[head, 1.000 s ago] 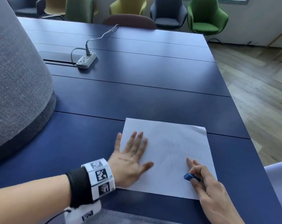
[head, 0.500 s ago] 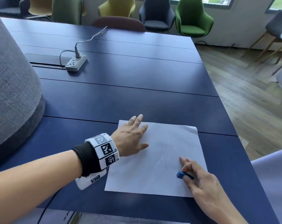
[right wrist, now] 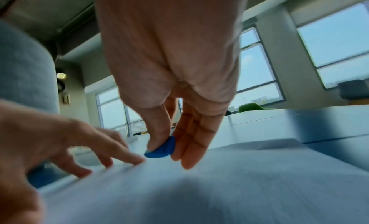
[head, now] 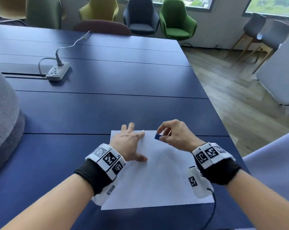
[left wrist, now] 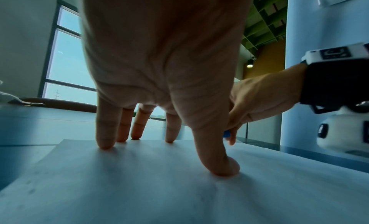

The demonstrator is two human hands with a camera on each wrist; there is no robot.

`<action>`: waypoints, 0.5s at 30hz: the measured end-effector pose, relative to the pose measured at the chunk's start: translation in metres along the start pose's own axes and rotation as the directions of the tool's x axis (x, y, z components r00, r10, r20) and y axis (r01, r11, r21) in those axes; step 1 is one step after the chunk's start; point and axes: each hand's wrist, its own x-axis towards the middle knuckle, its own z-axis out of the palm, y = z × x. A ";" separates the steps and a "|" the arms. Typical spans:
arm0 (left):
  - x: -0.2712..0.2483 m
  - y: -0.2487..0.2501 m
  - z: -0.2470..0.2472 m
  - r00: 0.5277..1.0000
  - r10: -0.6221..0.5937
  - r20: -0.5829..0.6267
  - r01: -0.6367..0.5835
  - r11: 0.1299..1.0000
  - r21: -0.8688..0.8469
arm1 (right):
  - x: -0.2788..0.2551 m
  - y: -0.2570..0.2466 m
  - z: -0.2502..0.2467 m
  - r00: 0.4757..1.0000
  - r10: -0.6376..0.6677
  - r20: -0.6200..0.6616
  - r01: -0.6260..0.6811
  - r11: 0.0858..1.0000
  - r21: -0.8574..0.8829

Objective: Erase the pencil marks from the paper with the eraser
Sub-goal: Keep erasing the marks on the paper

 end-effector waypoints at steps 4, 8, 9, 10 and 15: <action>0.002 0.001 0.001 1.000 -0.010 -0.013 0.010 1.000 -0.022 | 0.023 0.000 0.009 0.999 -0.040 0.019 0.041 0.997 -0.064; 0.002 -0.002 0.003 1.000 -0.019 -0.012 0.019 0.999 -0.038 | 0.029 0.002 0.012 0.999 -0.035 -0.004 0.035 0.999 0.003; 0.002 -0.003 0.004 1.000 -0.022 -0.009 0.022 0.999 -0.042 | 0.028 0.002 0.013 0.999 -0.038 0.001 0.038 0.999 0.021; 0.002 -0.004 0.005 1.000 -0.025 -0.004 0.025 0.999 -0.046 | 0.026 0.003 0.013 0.999 -0.042 0.023 0.041 0.999 0.036; 0.002 -0.003 0.004 0.998 -0.040 0.047 0.043 0.997 -0.062 | 0.034 0.000 0.013 0.995 -0.069 0.067 0.067 0.997 0.027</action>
